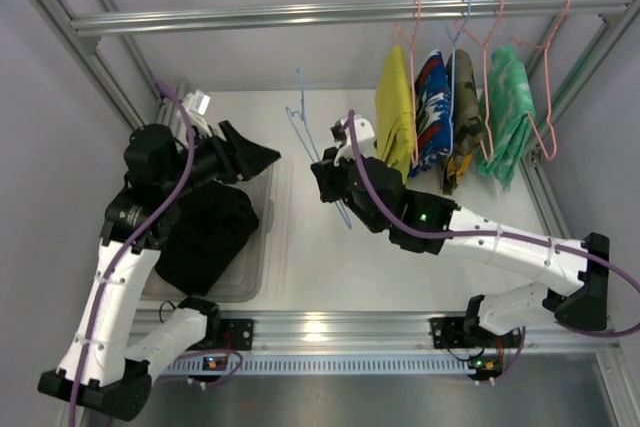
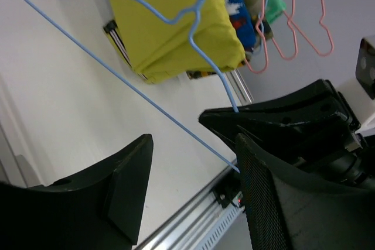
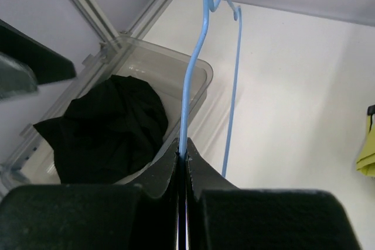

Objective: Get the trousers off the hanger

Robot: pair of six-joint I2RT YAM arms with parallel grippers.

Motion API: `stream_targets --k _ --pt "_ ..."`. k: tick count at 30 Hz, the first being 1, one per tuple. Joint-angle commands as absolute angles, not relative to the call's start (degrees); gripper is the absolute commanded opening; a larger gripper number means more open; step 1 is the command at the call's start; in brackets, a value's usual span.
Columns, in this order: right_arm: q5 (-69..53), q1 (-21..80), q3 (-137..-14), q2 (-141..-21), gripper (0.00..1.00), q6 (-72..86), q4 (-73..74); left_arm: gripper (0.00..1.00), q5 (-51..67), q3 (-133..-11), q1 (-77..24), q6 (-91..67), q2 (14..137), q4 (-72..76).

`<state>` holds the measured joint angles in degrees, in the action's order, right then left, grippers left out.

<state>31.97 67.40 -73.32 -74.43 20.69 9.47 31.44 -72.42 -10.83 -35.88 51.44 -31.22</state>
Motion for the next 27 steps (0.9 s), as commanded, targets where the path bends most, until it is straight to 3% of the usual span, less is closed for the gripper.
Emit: stream_targets --k 1,27 --pt "38.4 70.0 -77.5 -76.0 0.0 15.0 2.0 0.63 24.7 -74.8 -17.3 -38.0 53.0 -29.6" --pt "40.2 72.7 -79.6 -80.8 0.0 12.1 -1.7 0.6 14.3 -76.6 -28.1 -44.6 61.9 -20.9"
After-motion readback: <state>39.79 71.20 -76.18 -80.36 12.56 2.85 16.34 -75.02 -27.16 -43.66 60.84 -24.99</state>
